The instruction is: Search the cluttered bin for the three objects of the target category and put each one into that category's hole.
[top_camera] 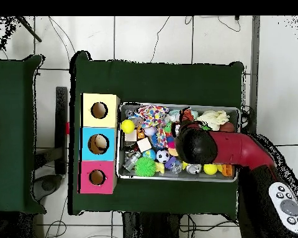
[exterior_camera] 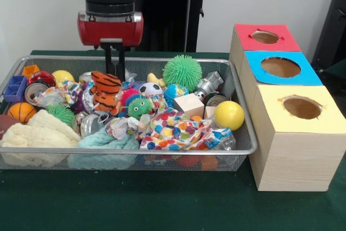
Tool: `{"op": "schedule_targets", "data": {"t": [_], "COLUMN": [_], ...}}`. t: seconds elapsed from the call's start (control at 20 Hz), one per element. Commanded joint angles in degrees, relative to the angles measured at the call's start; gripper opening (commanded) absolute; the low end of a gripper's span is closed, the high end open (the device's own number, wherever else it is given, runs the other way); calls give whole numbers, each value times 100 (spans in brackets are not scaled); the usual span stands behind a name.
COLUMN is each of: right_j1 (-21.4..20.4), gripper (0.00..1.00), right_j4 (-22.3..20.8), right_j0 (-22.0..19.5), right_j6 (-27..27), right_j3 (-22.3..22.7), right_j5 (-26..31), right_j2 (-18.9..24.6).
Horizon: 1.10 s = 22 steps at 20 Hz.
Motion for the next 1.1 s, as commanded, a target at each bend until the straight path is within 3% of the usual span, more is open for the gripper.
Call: {"op": "schedule_targets", "data": {"t": [0.05,0.3,0.55,0.9,1.1], "right_j1": [-599,-1071,-1287,-1892,-2031], "gripper": [0,0,0,0,0], "right_j4": [325,513,662,1050,1185], "right_j0": [137,329,588,1202,1651], "right_j6": [657,907,1185,1336,1541], "right_j3": [768,1265,1654,1939,2011], "right_j5": [432,371,168,692,829], "right_j2": [-107,-358,-608,-1059,-1392]}}
